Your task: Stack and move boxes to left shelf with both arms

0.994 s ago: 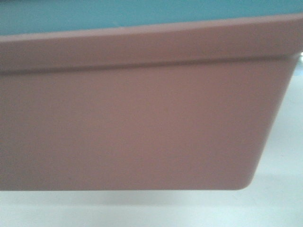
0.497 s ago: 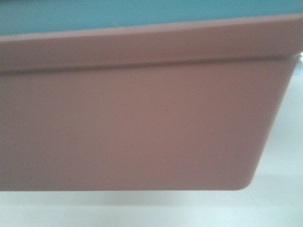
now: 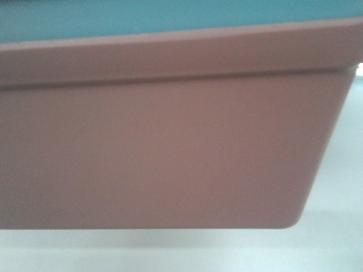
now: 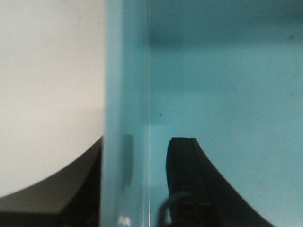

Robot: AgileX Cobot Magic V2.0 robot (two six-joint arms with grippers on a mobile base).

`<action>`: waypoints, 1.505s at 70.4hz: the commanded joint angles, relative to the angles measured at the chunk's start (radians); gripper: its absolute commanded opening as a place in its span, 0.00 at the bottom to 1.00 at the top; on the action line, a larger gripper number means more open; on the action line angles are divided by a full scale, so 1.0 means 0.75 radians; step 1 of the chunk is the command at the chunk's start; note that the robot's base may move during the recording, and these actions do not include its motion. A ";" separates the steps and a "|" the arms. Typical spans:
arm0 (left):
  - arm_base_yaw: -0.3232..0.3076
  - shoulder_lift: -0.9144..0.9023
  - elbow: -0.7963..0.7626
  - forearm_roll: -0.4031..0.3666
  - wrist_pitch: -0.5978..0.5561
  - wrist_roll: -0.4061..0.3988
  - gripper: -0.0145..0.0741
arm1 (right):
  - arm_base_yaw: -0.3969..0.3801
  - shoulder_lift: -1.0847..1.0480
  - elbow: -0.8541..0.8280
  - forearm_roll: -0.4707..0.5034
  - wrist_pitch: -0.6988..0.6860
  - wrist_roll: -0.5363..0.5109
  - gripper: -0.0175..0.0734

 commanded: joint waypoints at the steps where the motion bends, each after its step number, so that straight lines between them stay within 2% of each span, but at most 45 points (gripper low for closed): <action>1: -0.053 -0.039 -0.071 -0.095 -0.383 0.125 0.16 | 0.024 -0.032 -0.049 0.069 -0.353 -0.058 0.23; 38: -0.053 -0.005 -0.071 -0.095 -0.383 0.125 0.16 | 0.024 -0.032 -0.049 0.069 -0.353 -0.058 0.23; 89: -0.053 0.203 -0.071 -0.099 -0.398 0.125 0.16 | 0.024 -0.032 -0.049 0.069 -0.355 -0.058 0.23; 94: -0.053 0.214 -0.073 -0.060 -0.474 0.125 0.16 | 0.024 -0.032 -0.049 0.069 -0.355 -0.058 0.23; 102: -0.053 0.214 -0.073 0.002 -0.477 0.211 0.16 | 0.024 -0.032 -0.049 0.069 -0.355 -0.058 0.23; 106: -0.053 0.214 -0.073 0.023 -0.497 0.211 0.16 | 0.024 -0.032 -0.049 0.069 -0.355 -0.058 0.23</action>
